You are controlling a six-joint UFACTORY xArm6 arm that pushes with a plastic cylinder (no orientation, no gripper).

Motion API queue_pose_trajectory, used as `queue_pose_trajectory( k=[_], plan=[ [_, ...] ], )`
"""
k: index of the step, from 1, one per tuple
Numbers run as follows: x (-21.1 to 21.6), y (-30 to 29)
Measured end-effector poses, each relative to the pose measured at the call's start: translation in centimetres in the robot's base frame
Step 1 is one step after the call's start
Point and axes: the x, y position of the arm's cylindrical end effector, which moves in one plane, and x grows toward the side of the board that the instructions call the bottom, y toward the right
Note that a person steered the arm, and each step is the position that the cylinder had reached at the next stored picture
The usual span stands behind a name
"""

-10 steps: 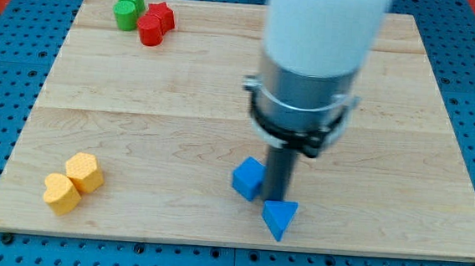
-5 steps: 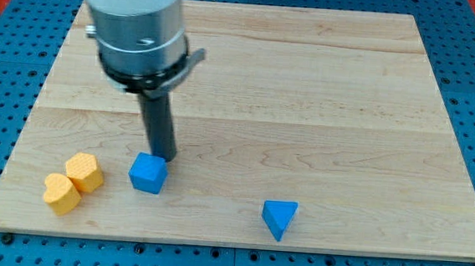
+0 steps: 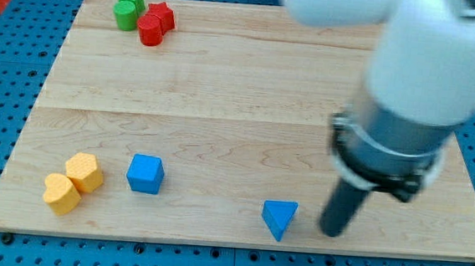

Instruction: Push the blue blocks into the top right side of the hexagon

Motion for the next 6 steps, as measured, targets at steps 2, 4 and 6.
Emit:
queue_pose_trajectory(
  k=[2, 4, 6],
  plan=[
    [-0.7, -12.3],
    [-3.5, -23.1],
    [-5.1, -15.1]
  ],
)
